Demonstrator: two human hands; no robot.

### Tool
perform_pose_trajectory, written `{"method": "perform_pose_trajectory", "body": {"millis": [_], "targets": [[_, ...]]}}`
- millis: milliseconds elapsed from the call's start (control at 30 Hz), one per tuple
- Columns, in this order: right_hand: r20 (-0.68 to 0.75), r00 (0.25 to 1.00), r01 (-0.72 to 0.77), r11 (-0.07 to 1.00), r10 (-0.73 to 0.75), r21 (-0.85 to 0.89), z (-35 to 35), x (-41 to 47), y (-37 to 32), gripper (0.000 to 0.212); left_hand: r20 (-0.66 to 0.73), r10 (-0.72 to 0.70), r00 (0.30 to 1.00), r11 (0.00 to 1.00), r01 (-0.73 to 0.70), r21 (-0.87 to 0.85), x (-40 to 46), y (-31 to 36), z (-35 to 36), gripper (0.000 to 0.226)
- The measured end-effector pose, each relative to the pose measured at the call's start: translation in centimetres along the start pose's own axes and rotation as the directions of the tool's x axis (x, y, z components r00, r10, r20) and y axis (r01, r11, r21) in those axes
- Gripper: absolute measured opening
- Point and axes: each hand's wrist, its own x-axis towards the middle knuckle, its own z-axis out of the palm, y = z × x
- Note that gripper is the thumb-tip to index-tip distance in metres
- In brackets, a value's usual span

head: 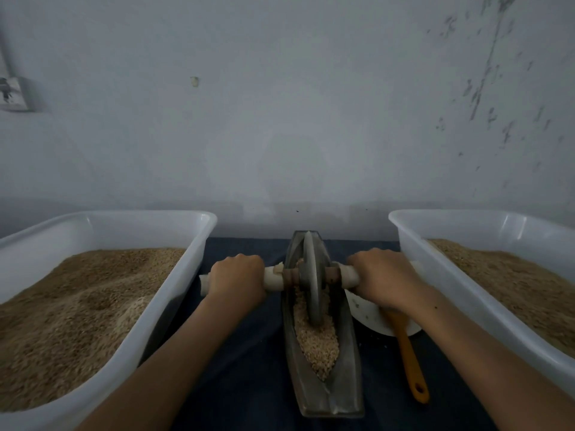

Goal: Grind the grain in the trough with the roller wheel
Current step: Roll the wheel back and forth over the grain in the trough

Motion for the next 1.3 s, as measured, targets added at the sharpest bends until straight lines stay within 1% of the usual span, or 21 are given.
{"method": "perform_pose_trajectory", "body": {"millis": [67,167,200,267,367,433,533,600,633,733,800,867,900,1000,1067,1133,1200,1300], "targets": [[0.124,0.992,0.02,1.0,-0.02,-0.001,-0.6,0.0,0.1,0.008,0.064,0.021,0.998,1.0,-0.021,0.01,0.0,-0.2,-0.3,0.026],[0.29,0.957,0.01,0.999,-0.019,0.034,-1.4,-0.1,0.3,0.025,0.131,0.054,0.99,0.998,-0.058,0.024,-0.1,-0.3,-0.8,0.031],[0.323,0.946,0.003,0.999,-0.02,0.054,-1.5,-0.1,0.4,0.028,0.132,0.062,0.989,0.997,-0.066,0.028,-0.1,-0.3,-0.9,0.032],[0.34,0.94,-0.008,0.997,-0.017,0.072,-1.4,-0.1,0.4,0.029,0.118,0.064,0.991,0.997,-0.069,0.038,-0.1,-0.2,-1.0,0.03],[0.274,0.962,-0.016,0.999,0.001,0.052,-0.9,0.1,0.4,0.016,0.087,0.047,0.995,0.998,-0.051,0.043,-0.1,0.0,-0.9,0.026],[0.162,0.987,-0.008,0.999,0.003,0.034,-0.4,0.1,0.3,0.002,0.039,0.034,0.999,0.999,-0.035,0.039,-0.2,0.1,-0.8,0.022],[-0.033,0.999,-0.013,1.0,0.014,0.023,0.5,0.1,0.2,0.006,-0.038,0.023,0.999,1.0,-0.022,0.019,-0.2,0.2,-0.5,0.018],[-0.1,0.995,-0.017,0.999,0.021,0.044,0.8,0.2,0.1,0.009,-0.065,0.024,0.998,1.0,-0.024,0.011,-0.2,0.3,-0.3,0.02],[-0.106,0.994,-0.016,0.999,0.022,0.05,0.9,0.2,0.1,0.009,-0.071,0.026,0.997,1.0,-0.025,0.011,-0.2,0.3,-0.3,0.021],[-0.047,0.999,0.001,0.999,0.001,0.033,0.6,0.3,0.4,0.007,-0.028,0.028,0.999,0.999,-0.027,0.024,-0.2,0.2,-0.5,0.023],[0.071,0.997,0.027,0.999,-0.029,0.021,0.0,0.3,0.6,0.009,0.035,0.035,0.999,0.999,-0.036,0.028,-0.2,0.0,-0.7,0.025],[0.216,0.975,0.039,0.999,-0.044,0.027,-0.6,0.3,0.7,0.018,0.096,0.05,0.994,0.998,-0.053,0.029,-0.2,-0.2,-0.9,0.027],[0.264,0.963,0.036,0.999,-0.045,0.038,-0.8,0.3,0.8,0.02,0.116,0.058,0.992,0.997,-0.063,0.034,-0.2,-0.2,-1.1,0.028],[0.305,0.951,0.02,0.997,-0.043,0.079,-0.8,0.4,0.8,0.021,0.125,0.07,0.99,0.997,-0.075,0.037,-0.2,-0.3,-1.2,0.028],[0.28,0.959,0.017,0.997,-0.039,0.081,-0.6,0.4,0.8,0.017,0.099,0.066,0.993,0.997,-0.07,0.034,-0.1,-0.2,-1.0,0.026],[0.209,0.978,0.008,0.996,-0.026,0.084,-0.2,0.3,0.7,0.01,0.046,0.057,0.997,0.998,-0.059,0.036,0.0,-0.1,-0.8,0.023],[0.088,0.996,0.004,0.998,-0.01,0.07,0.3,0.2,0.7,0.006,-0.028,0.046,0.999,0.999,-0.046,0.029,0.0,0.1,-0.4,0.02],[-0.084,0.996,-0.012,0.998,0.017,0.068,0.9,0.2,0.4,0.009,-0.125,0.028,0.992,1.0,-0.028,0.004,-0.1,0.2,0.0,0.018]]}}
